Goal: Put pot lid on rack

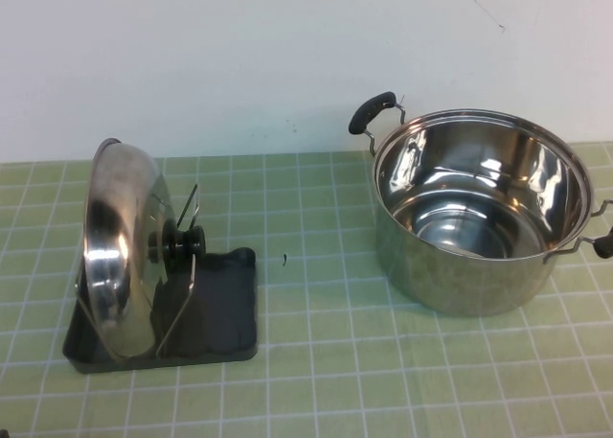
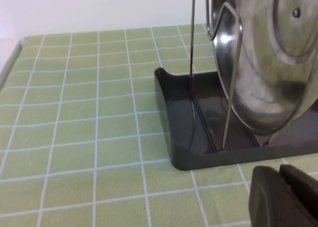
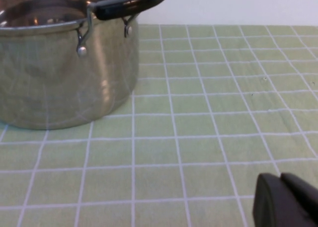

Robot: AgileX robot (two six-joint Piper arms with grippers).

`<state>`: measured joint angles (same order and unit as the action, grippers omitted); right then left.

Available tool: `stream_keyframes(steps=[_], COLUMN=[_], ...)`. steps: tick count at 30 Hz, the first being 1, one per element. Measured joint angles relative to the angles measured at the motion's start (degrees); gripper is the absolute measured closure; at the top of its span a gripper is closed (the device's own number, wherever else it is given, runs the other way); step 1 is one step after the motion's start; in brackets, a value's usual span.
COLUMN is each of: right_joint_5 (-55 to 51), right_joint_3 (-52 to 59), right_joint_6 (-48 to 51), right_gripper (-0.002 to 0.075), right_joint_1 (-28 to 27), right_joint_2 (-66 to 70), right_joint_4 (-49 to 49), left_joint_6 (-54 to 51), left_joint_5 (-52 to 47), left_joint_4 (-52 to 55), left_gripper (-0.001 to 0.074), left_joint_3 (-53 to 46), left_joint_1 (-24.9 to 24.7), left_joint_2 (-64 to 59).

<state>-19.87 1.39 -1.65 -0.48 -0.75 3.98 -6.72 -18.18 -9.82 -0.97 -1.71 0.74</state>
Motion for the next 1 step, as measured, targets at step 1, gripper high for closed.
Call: stream_keyframes(steps=[1], right_joint_5=[0.0], right_joint_3=[0.0], right_joint_6=[0.0], right_gripper=[0.0727], right_joint_1=[0.0], right_joint_2=[0.0], right_joint_4=[0.0], left_joint_6=[0.0], left_joint_5=[0.0], left_joint_4=[0.0], left_gripper=[0.0736], left_joint_3=[0.0], left_joint_1=[0.0], left_joint_2=[0.0])
